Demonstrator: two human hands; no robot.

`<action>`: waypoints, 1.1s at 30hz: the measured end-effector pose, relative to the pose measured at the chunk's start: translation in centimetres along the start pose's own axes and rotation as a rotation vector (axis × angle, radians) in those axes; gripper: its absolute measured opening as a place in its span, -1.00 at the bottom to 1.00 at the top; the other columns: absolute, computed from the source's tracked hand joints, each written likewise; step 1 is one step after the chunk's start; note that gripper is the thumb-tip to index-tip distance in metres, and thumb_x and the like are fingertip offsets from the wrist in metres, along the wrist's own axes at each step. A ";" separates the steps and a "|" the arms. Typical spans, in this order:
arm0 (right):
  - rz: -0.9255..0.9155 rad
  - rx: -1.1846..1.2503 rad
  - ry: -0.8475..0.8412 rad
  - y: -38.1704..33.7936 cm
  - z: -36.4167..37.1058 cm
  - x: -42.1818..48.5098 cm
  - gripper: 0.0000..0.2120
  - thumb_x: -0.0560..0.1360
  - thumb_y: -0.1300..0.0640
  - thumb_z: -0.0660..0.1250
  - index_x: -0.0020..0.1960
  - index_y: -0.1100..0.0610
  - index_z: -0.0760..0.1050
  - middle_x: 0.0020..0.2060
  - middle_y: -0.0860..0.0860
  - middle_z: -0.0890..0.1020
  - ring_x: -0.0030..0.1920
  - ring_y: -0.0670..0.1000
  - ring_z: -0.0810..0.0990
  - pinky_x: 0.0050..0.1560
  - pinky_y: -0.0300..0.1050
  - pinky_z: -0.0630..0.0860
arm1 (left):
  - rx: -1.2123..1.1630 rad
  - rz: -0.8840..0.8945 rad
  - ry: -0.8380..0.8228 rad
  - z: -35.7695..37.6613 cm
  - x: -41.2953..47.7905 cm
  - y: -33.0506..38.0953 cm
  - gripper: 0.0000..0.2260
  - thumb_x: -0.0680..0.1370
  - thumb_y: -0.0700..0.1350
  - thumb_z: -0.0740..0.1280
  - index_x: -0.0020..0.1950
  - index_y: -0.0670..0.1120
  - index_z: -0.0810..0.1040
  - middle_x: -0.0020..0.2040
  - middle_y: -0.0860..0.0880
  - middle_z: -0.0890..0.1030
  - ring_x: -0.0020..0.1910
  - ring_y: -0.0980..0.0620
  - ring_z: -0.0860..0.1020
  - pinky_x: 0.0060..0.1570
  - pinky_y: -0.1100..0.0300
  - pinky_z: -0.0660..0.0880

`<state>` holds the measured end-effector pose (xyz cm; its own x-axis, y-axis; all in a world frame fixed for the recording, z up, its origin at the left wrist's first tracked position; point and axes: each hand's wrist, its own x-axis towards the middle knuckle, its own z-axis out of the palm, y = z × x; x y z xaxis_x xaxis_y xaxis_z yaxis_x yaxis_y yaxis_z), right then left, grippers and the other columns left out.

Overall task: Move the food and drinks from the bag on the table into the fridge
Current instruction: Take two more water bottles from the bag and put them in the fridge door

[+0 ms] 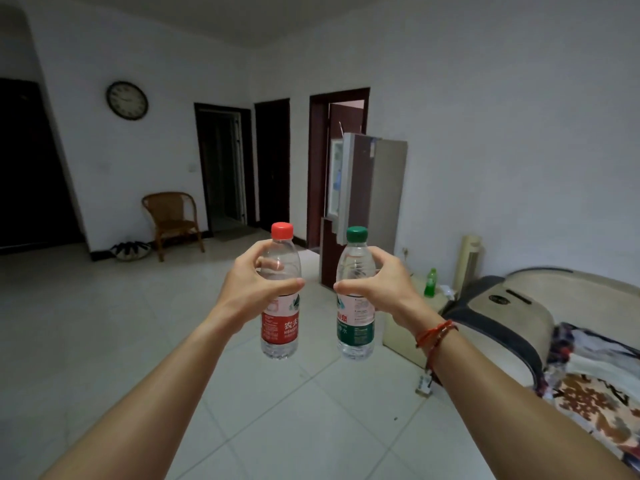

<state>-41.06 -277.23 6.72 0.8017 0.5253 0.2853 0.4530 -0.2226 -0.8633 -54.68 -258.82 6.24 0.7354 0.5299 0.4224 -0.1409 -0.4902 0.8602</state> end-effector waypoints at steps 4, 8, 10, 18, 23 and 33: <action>-0.020 0.000 -0.022 -0.7 2.1 1.4 -0.52 0.23 0.07 0.65 0.07 -0.10 0.54 -0.07 -0.04 0.70 0.00 0.05 0.68 0.10 0.25 0.62 | 0.000 -0.005 0.019 -2.0 1.1 -1.4 -0.36 0.33 -0.13 0.60 0.34 0.06 0.43 0.04 -0.05 0.61 -0.03 0.01 0.62 -0.16 0.13 0.56; -0.032 0.005 -0.035 -1.3 4.4 2.8 -0.52 0.28 0.09 0.64 0.11 -0.07 0.52 -0.03 -0.03 0.68 0.02 0.05 0.66 0.11 0.26 0.61 | 0.013 -0.018 0.027 -3.8 2.4 -3.3 -0.29 0.31 -0.12 0.61 0.40 0.02 0.42 0.05 -0.07 0.61 0.01 -0.03 0.61 -0.08 0.04 0.58; -0.038 0.004 -0.043 -1.3 5.5 3.5 -0.53 0.29 0.09 0.64 0.10 -0.08 0.52 -0.03 -0.03 0.67 0.02 0.05 0.66 0.11 0.26 0.61 | 0.019 -0.020 0.032 -4.5 3.1 -4.3 -0.28 0.31 -0.11 0.61 0.41 0.03 0.41 0.06 -0.06 0.60 0.02 -0.03 0.61 -0.09 0.06 0.57; -0.023 -0.015 -0.057 -0.2 8.8 8.6 -0.47 0.30 0.09 0.63 0.20 0.00 0.52 0.01 0.00 0.66 0.04 0.08 0.64 0.13 0.27 0.60 | 0.028 -0.047 0.044 -5.2 7.4 -8.3 -0.32 0.31 -0.09 0.61 0.38 0.04 0.43 0.06 -0.05 0.60 0.03 -0.04 0.61 -0.01 -0.04 0.60; -0.012 -0.016 -0.066 2.8 10.8 14.3 -0.48 0.32 0.09 0.63 0.21 0.02 0.52 0.00 -0.01 0.65 0.04 0.07 0.63 0.12 0.27 0.60 | 0.039 -0.080 0.039 -4.0 12.1 -12.3 -0.32 0.32 -0.09 0.61 0.39 0.05 0.42 0.07 -0.05 0.59 0.02 -0.03 0.61 0.02 -0.11 0.60; -0.010 -0.004 -0.087 8.5 14.4 33.0 -0.50 0.30 0.08 0.63 0.18 0.00 0.54 -0.01 -0.06 0.65 0.06 0.04 0.62 0.14 0.18 0.59 | 0.070 -0.105 0.093 -1.3 29.2 -20.7 -0.31 0.33 -0.11 0.60 0.40 0.05 0.42 0.10 -0.05 0.59 0.06 -0.03 0.59 0.08 -0.10 0.58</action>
<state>-16.34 -249.90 2.78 0.7606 0.5966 0.2562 0.4624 -0.2207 -0.8588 -31.16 -232.36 1.14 0.6788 0.6410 0.3582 -0.0172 -0.4739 0.8804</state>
